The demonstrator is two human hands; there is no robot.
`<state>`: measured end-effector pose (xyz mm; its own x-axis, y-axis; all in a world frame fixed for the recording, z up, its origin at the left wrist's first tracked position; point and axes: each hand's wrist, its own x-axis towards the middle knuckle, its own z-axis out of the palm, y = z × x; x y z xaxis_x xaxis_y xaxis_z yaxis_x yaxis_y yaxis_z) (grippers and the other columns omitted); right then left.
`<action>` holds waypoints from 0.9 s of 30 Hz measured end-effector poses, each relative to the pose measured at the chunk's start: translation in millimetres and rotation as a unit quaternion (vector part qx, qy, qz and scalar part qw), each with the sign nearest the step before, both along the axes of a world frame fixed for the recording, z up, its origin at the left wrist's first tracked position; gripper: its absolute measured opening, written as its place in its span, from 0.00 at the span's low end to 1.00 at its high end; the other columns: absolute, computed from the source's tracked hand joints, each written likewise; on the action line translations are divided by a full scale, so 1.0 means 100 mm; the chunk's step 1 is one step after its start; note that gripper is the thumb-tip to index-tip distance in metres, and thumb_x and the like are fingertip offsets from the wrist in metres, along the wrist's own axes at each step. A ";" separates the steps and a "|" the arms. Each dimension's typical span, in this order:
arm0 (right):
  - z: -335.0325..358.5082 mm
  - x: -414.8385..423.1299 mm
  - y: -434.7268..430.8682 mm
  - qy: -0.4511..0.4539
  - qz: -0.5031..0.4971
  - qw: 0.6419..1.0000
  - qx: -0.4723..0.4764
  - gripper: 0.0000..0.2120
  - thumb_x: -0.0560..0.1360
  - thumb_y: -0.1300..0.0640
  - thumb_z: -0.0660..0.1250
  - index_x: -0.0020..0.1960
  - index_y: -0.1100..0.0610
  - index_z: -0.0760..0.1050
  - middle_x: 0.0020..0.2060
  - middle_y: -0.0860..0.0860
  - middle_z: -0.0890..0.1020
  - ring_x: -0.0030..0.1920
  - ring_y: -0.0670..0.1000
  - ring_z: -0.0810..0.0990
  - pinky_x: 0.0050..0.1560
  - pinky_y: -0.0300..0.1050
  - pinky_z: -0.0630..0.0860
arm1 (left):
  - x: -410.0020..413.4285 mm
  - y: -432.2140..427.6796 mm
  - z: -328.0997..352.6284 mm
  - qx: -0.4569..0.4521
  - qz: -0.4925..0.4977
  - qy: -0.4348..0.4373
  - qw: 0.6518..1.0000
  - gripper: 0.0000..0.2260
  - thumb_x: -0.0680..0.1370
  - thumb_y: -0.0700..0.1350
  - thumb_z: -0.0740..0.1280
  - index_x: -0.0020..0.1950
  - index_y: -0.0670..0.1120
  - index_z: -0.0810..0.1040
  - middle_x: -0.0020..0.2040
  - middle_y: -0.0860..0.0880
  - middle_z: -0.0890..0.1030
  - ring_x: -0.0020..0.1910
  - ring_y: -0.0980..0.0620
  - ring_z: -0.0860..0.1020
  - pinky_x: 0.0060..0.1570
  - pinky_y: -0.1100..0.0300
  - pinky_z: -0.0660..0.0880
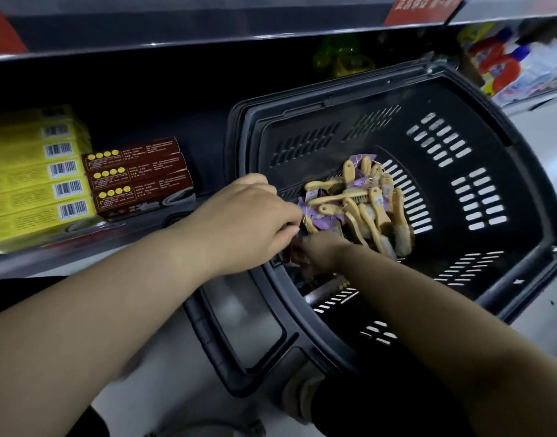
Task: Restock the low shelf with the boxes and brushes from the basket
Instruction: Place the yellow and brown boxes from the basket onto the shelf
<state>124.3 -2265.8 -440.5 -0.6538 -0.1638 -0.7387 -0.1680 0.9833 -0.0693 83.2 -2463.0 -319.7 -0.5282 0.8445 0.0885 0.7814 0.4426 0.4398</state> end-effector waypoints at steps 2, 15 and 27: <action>0.36 -0.06 0.12 0.077 -0.089 0.991 -0.070 0.25 0.68 0.53 0.73 0.61 0.55 0.71 0.49 0.53 0.81 0.50 0.56 0.79 0.43 0.41 0.69 | 0.01 -0.02 -0.01 -0.012 0.010 -0.003 1.000 0.11 0.79 0.52 0.56 0.44 0.53 0.77 0.34 0.56 0.73 0.40 0.54 0.71 0.51 0.67 0.56; 1.52 0.40 0.02 0.478 -0.032 0.815 -0.325 0.31 0.65 0.64 0.77 0.65 0.59 0.69 0.62 0.51 0.74 0.65 0.49 0.72 0.67 0.48 0.69 | -0.03 0.06 0.29 0.151 0.283 -0.425 0.846 0.19 0.79 0.60 0.54 0.60 0.50 0.72 0.56 0.54 0.79 0.55 0.54 0.77 0.57 0.57 0.71; 1.10 0.19 -0.04 0.420 -0.168 0.859 -0.240 0.33 0.70 0.64 0.70 0.71 0.58 0.60 0.66 0.54 0.69 0.66 0.49 0.68 0.64 0.28 0.62 | -0.09 -0.01 0.30 0.254 0.308 -0.560 0.726 0.11 0.73 0.45 0.71 0.54 0.49 0.77 0.44 0.52 0.85 0.40 0.55 0.84 0.39 0.60 0.79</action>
